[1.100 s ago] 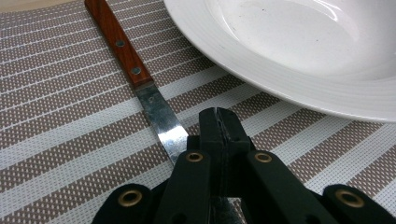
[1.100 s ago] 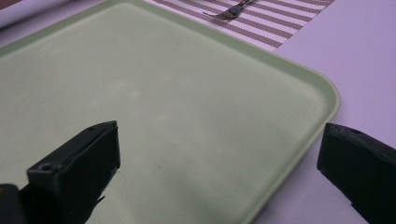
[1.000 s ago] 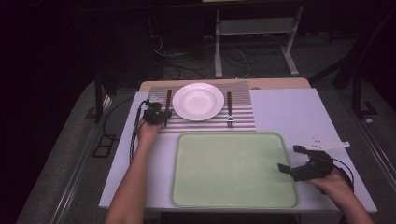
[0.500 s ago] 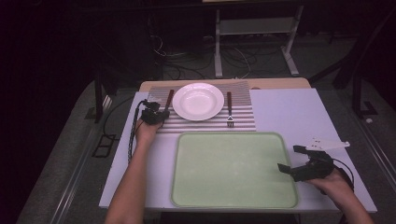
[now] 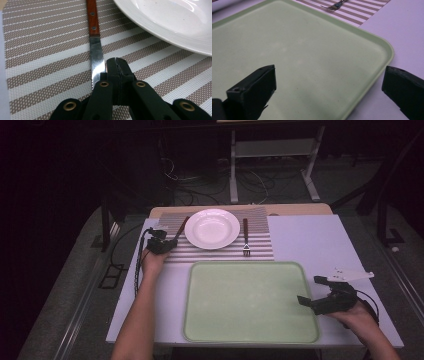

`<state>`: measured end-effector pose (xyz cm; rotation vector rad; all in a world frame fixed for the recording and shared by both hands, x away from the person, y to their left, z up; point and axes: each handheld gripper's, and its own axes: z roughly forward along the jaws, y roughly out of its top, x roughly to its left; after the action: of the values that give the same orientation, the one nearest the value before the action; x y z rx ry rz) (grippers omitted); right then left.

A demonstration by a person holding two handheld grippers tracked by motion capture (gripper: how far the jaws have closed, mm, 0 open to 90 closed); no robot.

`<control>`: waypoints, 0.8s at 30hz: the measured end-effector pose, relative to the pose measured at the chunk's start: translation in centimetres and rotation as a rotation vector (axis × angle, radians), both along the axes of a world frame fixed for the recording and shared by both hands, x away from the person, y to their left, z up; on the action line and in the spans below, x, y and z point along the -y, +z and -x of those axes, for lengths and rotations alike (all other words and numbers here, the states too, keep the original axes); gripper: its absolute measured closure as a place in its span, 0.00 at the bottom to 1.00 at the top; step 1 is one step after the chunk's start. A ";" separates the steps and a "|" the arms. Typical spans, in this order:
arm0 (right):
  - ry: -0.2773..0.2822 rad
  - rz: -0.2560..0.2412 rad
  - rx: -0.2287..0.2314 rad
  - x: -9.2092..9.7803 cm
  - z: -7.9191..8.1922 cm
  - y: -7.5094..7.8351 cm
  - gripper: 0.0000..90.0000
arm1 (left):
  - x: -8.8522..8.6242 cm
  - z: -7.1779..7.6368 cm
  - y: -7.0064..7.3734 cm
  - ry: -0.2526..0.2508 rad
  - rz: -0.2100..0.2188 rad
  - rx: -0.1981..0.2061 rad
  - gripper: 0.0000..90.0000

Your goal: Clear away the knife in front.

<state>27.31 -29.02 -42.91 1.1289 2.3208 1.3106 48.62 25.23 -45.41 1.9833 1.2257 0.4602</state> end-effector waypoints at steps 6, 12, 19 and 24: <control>0.001 0.002 0.000 0.0 0.0 0.0 0.00 | -0.5 0.1 0.0 0.017 0.007 -0.002 1.00; 0.001 0.010 -0.001 -0.1 0.0 0.0 0.00 | -1.0 0.1 0.0 0.037 0.006 0.003 1.00; 0.002 0.010 -0.002 -0.1 0.0 0.0 0.00 | -1.6 0.2 -0.1 0.055 0.021 0.004 0.99; 0.003 0.012 -0.001 -0.1 0.0 -0.1 0.00 | -1.6 0.2 -0.1 0.053 0.016 0.008 0.94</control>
<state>27.31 -28.91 -42.98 1.1225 2.3290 1.2964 48.40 26.87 -45.48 1.9378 1.2758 0.4822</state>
